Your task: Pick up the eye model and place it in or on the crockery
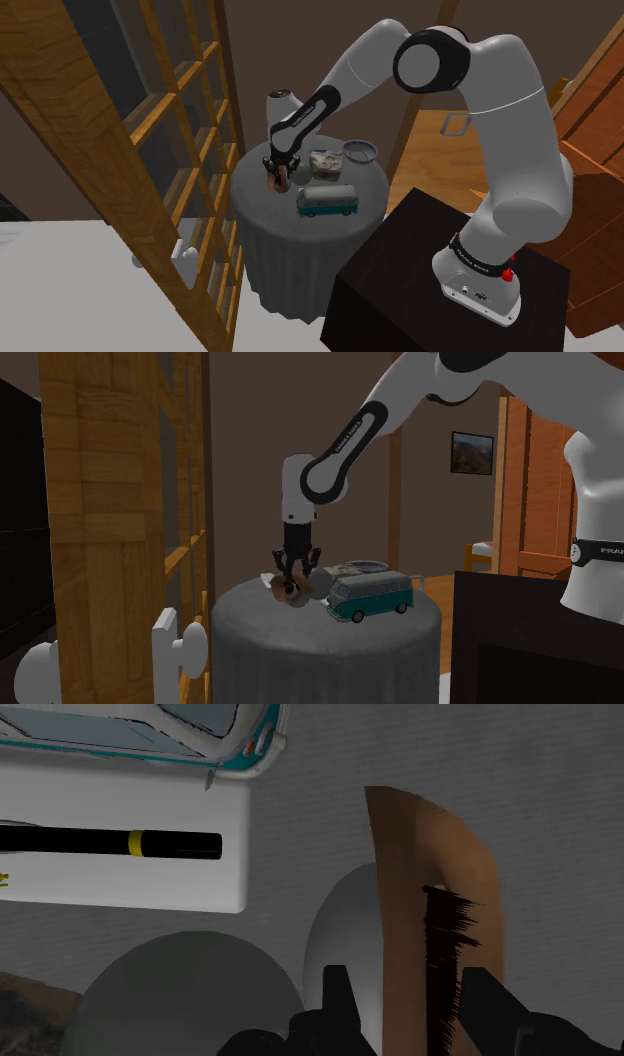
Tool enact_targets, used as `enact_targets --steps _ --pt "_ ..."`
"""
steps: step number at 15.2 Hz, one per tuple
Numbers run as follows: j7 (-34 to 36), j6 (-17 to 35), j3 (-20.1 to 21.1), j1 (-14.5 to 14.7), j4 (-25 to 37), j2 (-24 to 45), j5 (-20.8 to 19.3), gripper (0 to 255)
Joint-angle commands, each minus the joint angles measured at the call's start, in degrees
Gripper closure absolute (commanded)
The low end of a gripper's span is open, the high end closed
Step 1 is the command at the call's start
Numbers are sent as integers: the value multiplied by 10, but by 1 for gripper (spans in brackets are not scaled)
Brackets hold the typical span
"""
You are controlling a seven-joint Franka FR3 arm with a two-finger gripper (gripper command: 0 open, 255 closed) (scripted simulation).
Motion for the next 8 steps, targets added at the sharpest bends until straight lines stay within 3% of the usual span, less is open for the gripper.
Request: enact_targets --steps 1,8 --pt "-1 -7 2 -1 -5 -12 2 255" --pt "-5 -41 7 -5 -12 -53 7 255"
